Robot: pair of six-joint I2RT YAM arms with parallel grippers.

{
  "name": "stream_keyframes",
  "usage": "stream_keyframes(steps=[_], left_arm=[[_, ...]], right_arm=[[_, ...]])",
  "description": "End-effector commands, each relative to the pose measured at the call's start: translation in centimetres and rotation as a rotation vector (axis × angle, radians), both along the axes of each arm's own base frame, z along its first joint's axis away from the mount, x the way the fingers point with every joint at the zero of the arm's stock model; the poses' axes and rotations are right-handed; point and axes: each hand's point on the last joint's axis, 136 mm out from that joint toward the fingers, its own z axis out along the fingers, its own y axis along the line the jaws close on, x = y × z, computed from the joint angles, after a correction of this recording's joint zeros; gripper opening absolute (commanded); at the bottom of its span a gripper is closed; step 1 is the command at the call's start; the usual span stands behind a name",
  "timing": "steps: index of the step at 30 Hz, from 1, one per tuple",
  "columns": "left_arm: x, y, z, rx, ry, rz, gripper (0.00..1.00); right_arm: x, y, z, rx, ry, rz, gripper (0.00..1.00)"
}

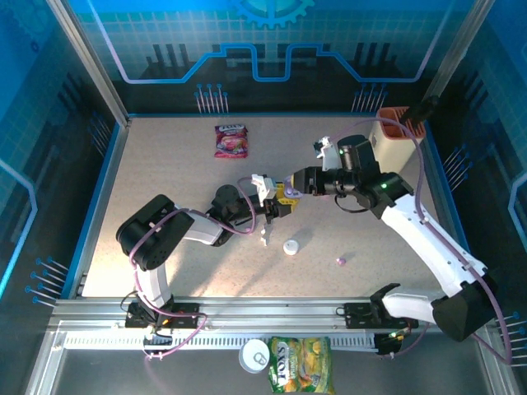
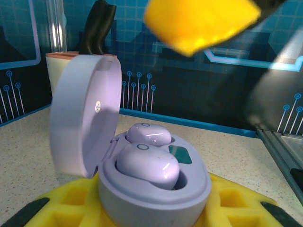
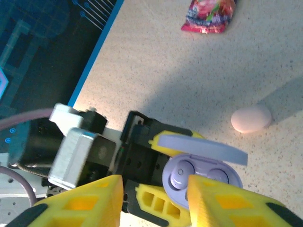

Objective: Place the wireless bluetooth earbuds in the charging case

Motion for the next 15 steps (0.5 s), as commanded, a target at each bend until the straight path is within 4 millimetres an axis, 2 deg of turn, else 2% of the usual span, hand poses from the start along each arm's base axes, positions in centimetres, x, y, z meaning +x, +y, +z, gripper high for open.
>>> stream_keyframes(steps=[1,9,15], left_arm=[[-0.8,0.1,0.6,-0.011,-0.049,-0.012,0.34],[-1.4,0.4,1.0,-0.009,-0.074,-0.014,0.34],[-1.5,0.5,1.4,-0.017,-0.072,-0.015,0.34]], right_arm=[[0.8,0.1,0.5,-0.054,-0.028,0.016,0.37],[2.8,1.7,-0.7,-0.084,0.021,0.058,0.36],[1.6,1.6,-1.8,-0.082,0.051,0.08,0.37]])
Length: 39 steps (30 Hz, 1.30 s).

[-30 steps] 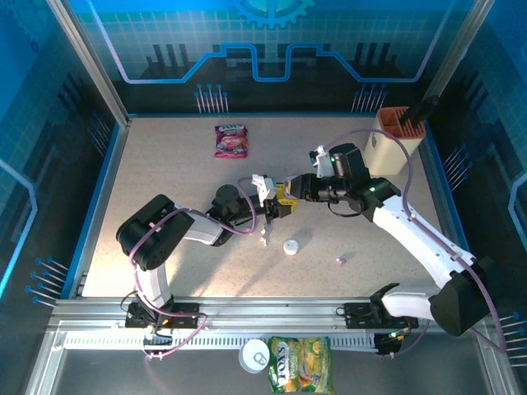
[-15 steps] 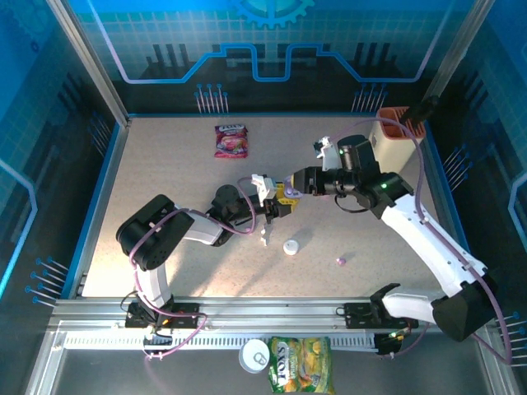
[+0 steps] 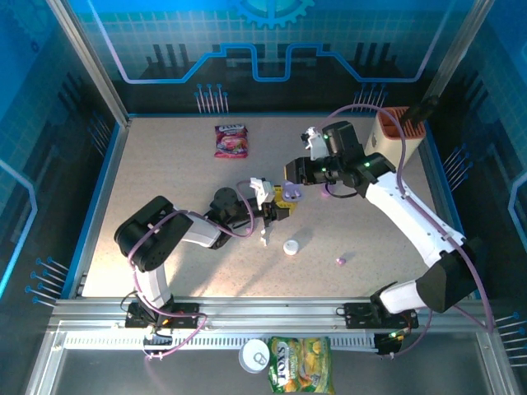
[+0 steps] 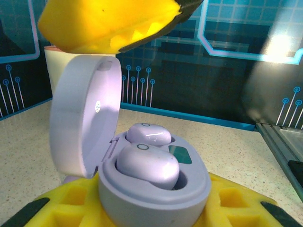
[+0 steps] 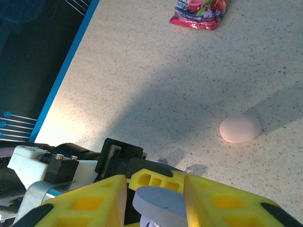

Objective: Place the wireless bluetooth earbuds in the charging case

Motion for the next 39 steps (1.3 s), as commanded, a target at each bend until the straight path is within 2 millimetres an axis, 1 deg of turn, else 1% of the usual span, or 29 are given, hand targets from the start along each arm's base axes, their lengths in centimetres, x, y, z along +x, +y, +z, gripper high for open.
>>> stream_keyframes(steps=[1,7,13,18,21,25,27,29,31,32,39], left_arm=[[-0.9,0.0,2.2,-0.039,-0.066,-0.022,0.34],[-1.3,0.1,3.0,-0.054,-0.068,-0.036,0.36],[-1.6,0.1,3.4,-0.058,-0.076,-0.051,0.38],[-1.8,0.0,3.9,-0.071,-0.069,-0.06,0.38],[-2.0,0.0,4.2,-0.072,-0.082,-0.067,0.38],[-2.5,-0.2,4.4,-0.061,-0.124,-0.096,0.38],[-2.4,-0.2,4.4,-0.062,-0.126,-0.093,0.38],[-2.5,-0.3,4.3,-0.06,-0.127,-0.099,0.39],[-2.5,-0.3,4.3,-0.061,-0.126,-0.103,0.38],[-2.5,-0.3,4.4,-0.062,-0.126,-0.102,0.38],[-2.4,-0.1,5.0,-0.075,-0.121,-0.091,0.38]], right_arm=[[-1.9,0.1,0.2,0.014,0.011,0.051,0.37],[-3.9,-0.5,0.6,0.049,0.009,0.055,0.37],[-4.4,-1.8,1.7,0.136,-0.005,0.007,0.4],[-4.5,-2.6,1.3,0.248,0.056,-0.053,0.42],[-4.7,-2.7,0.7,0.317,0.114,-0.072,0.46],[-5.4,-2.3,-0.5,0.37,0.175,-0.063,0.56],[-5.6,-1.9,-1.0,0.399,0.2,-0.05,0.58],[-5.6,-1.6,-1.2,0.429,0.217,-0.038,0.58],[-5.4,-1.2,-0.8,0.458,0.216,-0.024,0.57],[-5.6,-1.2,-1.8,0.459,0.241,-0.026,0.57],[-5.2,-0.3,-1.8,0.54,0.263,0.011,0.51]])
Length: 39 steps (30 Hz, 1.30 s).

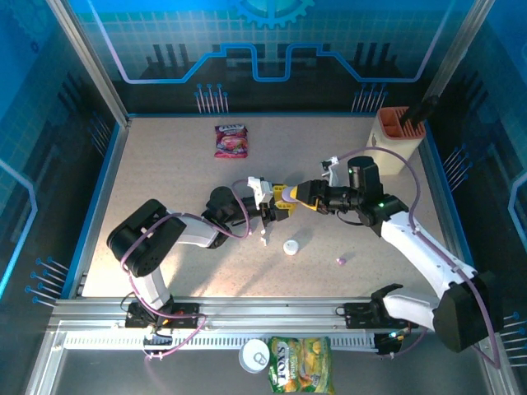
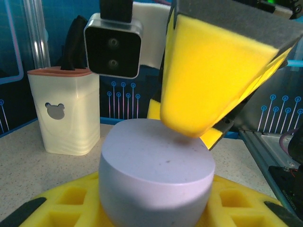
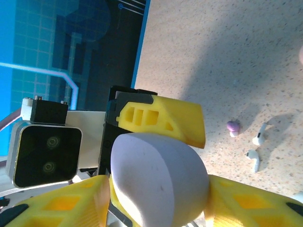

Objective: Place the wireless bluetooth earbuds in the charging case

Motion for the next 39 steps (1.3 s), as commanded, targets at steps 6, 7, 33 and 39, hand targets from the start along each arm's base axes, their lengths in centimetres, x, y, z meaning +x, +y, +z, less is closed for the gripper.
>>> stream_keyframes(steps=[6,7,33,39], left_arm=[[-1.0,0.0,2.7,-0.045,-0.074,-0.024,0.39],[-1.0,0.0,2.8,-0.045,-0.074,-0.024,0.41],[1.8,8.2,0.6,0.051,-0.002,0.253,0.99],[2.1,9.2,-0.3,0.147,0.023,0.325,0.99]], right_arm=[[0.9,0.3,1.1,0.125,-0.013,0.012,0.32],[0.9,0.3,1.1,0.125,-0.015,0.009,0.29],[6.7,-5.9,-13.5,-0.194,0.108,-0.242,0.18],[6.6,-6.0,-17.8,-0.23,0.193,-0.227,0.2]])
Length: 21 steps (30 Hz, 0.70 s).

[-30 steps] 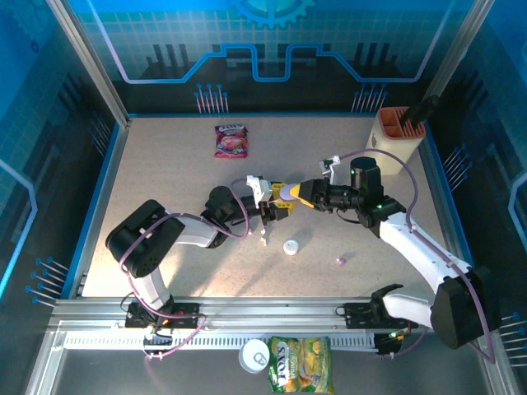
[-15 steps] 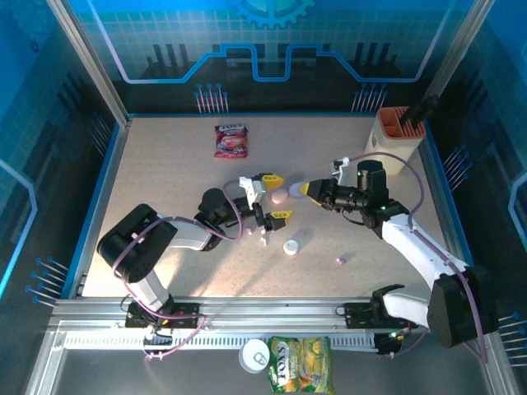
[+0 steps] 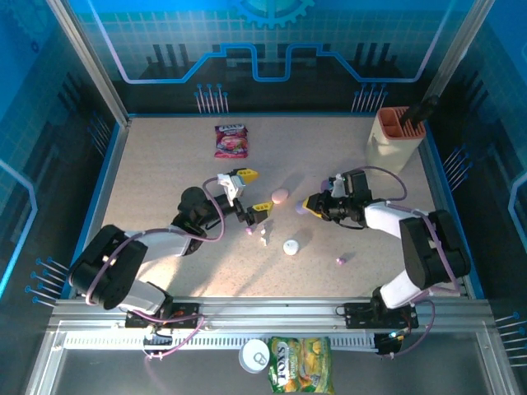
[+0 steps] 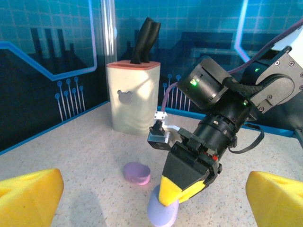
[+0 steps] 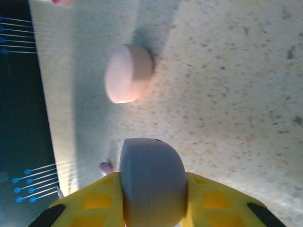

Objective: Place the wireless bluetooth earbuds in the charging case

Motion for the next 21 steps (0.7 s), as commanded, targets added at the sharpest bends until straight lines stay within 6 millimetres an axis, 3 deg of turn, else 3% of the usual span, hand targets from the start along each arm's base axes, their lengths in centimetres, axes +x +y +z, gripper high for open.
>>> stream_keyframes(steps=[1,5,9,14,19,21], left_arm=[[0.5,1.2,-1.7,0.09,0.03,0.072,0.99],[0.7,1.7,-2.4,0.144,0.054,0.112,0.99],[1.6,2.0,-3.9,0.235,0.157,0.146,0.99],[2.5,2.5,-5.2,0.328,0.265,0.193,0.99],[2.6,2.6,-5.5,0.333,0.261,0.205,0.99],[2.5,2.5,-5.6,0.334,0.264,0.198,0.99]], right_arm=[[0.6,-0.6,-1.2,-0.026,-0.028,0.003,0.21],[0.3,-1.4,-2.5,-0.082,-0.006,0.001,0.27],[0.2,-2.6,-2.4,-0.125,0.001,-0.001,0.4],[0.4,-4.6,-0.4,-0.274,-0.051,0.028,0.55],[1.5,-7.4,1.6,-0.507,-0.112,0.033,0.61],[2.9,-8.3,3.0,-0.62,-0.158,0.028,0.64]])
